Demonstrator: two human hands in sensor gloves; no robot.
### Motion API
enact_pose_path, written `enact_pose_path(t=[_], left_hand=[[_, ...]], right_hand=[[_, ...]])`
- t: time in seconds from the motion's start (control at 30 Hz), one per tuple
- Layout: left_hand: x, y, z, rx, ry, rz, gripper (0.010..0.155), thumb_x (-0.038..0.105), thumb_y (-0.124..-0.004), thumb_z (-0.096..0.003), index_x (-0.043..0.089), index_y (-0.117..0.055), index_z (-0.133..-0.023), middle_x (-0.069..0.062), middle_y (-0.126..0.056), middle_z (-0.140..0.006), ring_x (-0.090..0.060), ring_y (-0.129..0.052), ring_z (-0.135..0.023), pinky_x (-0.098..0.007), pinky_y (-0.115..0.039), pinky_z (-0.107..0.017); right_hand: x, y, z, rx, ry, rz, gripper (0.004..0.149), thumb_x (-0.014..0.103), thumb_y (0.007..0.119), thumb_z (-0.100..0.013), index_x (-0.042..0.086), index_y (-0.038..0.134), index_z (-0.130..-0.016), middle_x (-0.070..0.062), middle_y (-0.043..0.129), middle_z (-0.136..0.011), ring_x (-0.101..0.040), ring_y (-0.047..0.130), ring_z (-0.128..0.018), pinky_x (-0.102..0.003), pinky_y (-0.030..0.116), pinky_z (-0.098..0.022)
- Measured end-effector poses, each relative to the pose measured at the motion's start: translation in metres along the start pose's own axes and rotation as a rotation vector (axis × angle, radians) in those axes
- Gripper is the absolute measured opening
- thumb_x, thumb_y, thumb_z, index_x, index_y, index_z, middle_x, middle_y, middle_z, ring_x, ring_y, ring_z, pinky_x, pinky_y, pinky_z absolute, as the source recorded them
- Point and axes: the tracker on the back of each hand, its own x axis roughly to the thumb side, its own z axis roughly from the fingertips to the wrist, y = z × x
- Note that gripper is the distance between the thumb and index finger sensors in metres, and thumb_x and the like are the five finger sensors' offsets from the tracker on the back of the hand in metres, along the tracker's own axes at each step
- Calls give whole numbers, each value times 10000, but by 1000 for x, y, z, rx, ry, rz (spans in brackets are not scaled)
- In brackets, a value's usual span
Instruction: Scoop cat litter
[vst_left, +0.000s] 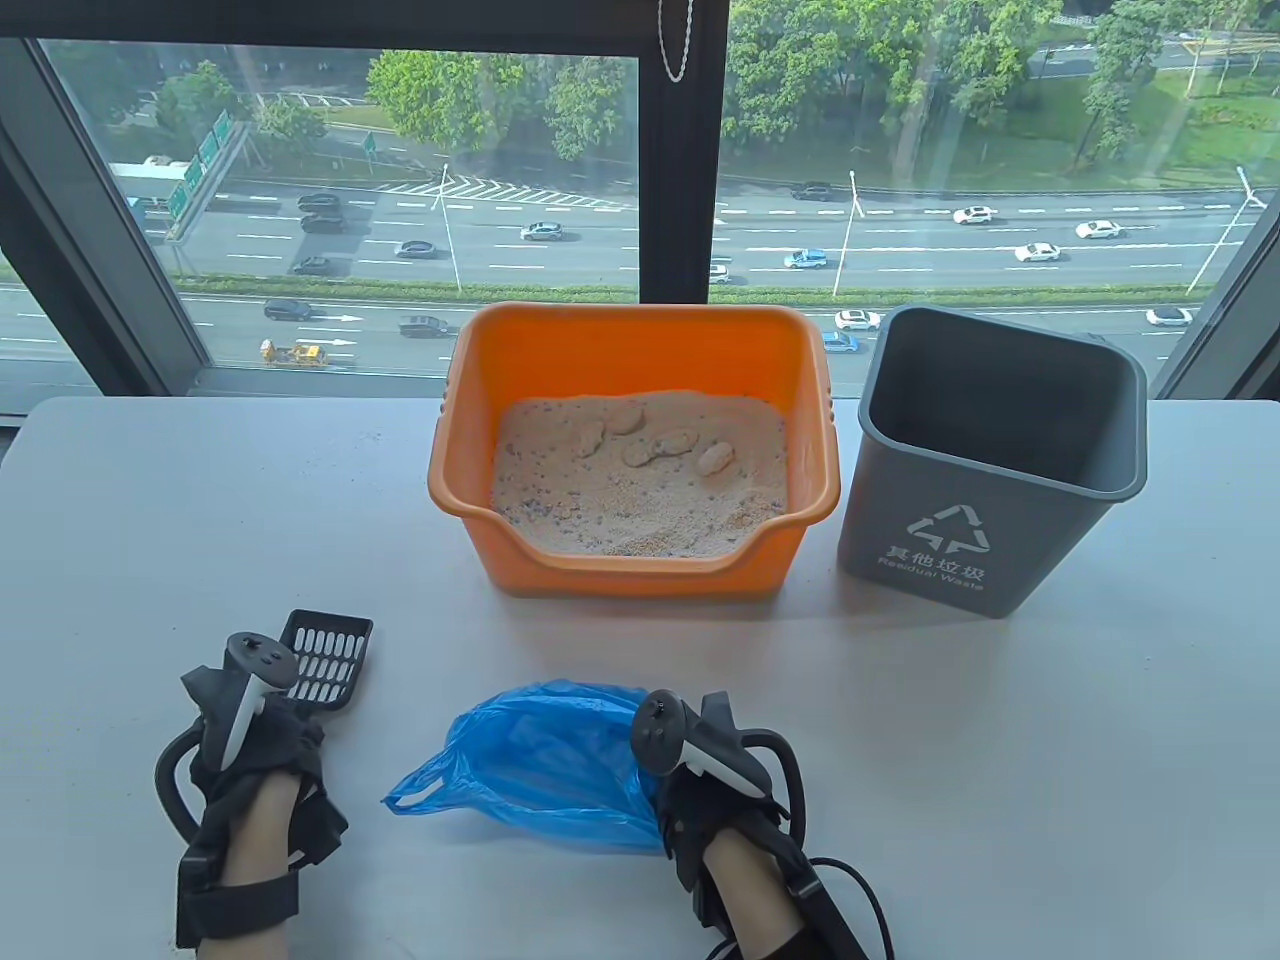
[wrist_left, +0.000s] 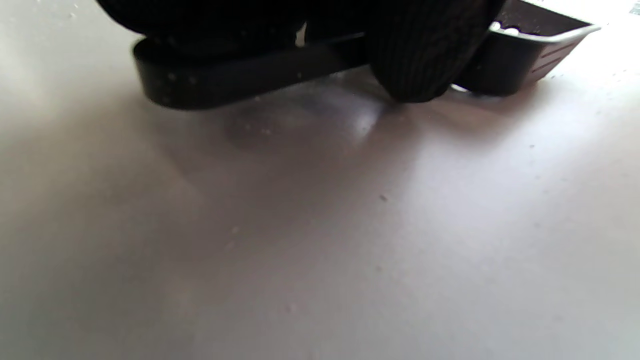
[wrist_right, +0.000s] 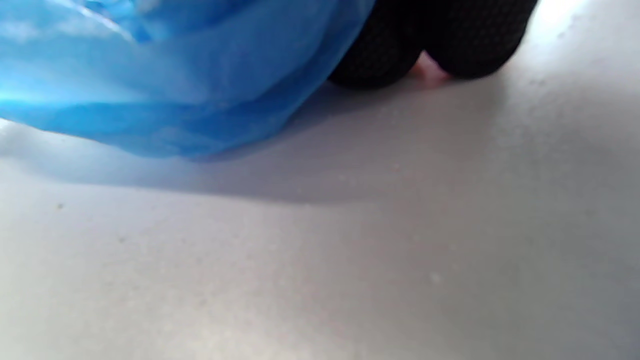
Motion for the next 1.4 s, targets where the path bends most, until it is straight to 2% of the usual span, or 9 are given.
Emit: enact_pose_path(t=[0.27,0.33,0.5,0.57,0.67,0.8,1.0,1.17,1.4], left_hand=[[17,20,32,106,-161,45,562,438,-824,-475,276,-605,-966,-155,-704,-983,-407,-826,-834,-566,-667,-592],[24,25,45,135,-223,45,565,452,-800,-482,327,-558,-976,-94,-824,-911,-394,-877,-822,-567,-685,-591],[51,30,85,108,-467,36,592,456,-668,-539,307,-344,-1012,-8,-770,-793,-259,-873,-674,-544,-674,-587],[61,29,99,62,-591,56,608,447,-622,-554,263,-275,-1018,10,-752,-752,-145,-864,-532,-483,-724,-534],[73,33,126,41,-735,92,618,467,-602,-561,216,-294,-1035,39,-783,-688,-47,-868,-386,-380,-797,-422],[90,42,155,51,-841,160,620,481,-622,-570,164,-371,-1039,62,-836,-618,9,-870,-217,-248,-830,-203],[145,65,169,70,-812,98,612,479,-695,-556,149,-489,-1028,48,-895,-566,16,-873,-137,-216,-817,-103],[214,70,152,51,-674,-4,602,479,-746,-536,147,-581,-1010,30,-930,-542,1,-881,-113,-226,-816,-89],[296,58,126,22,-597,-93,603,477,-786,-512,144,-644,-994,24,-953,-537,-20,-885,-110,-246,-809,-98]], right_hand=[[0,0,0,0,-1,-1,683,293,851,-387,232,505,-973,-170,518,-933,-135,814,-531,-356,742,-416],[0,0,0,0,-1,-1,682,293,851,-387,233,506,-972,-170,518,-933,-134,814,-531,-356,742,-416],[0,0,0,3,-2,-5,683,292,852,-388,232,504,-973,-173,516,-933,-136,813,-531,-357,741,-416],[0,0,0,8,-2,-9,683,289,850,-390,228,502,-974,-177,515,-931,-139,812,-532,-359,740,-415],[0,0,-1,13,-1,-14,684,286,849,-392,227,496,-976,-181,511,-930,-141,809,-534,-361,736,-416],[1,0,-1,14,-2,-12,683,288,845,-395,225,492,-978,-183,506,-932,-141,808,-533,-358,736,-415],[1,0,-1,22,-2,-16,686,285,844,-399,224,485,-979,-186,499,-933,-143,805,-536,-359,734,-416],[1,0,-2,25,-3,-17,687,284,842,-400,223,481,-980,-187,495,-934,-142,803,-536,-358,732,-416],[1,0,-2,23,-5,-27,685,284,842,-400,225,481,-980,-187,495,-932,-142,803,-532,-353,732,-411]])
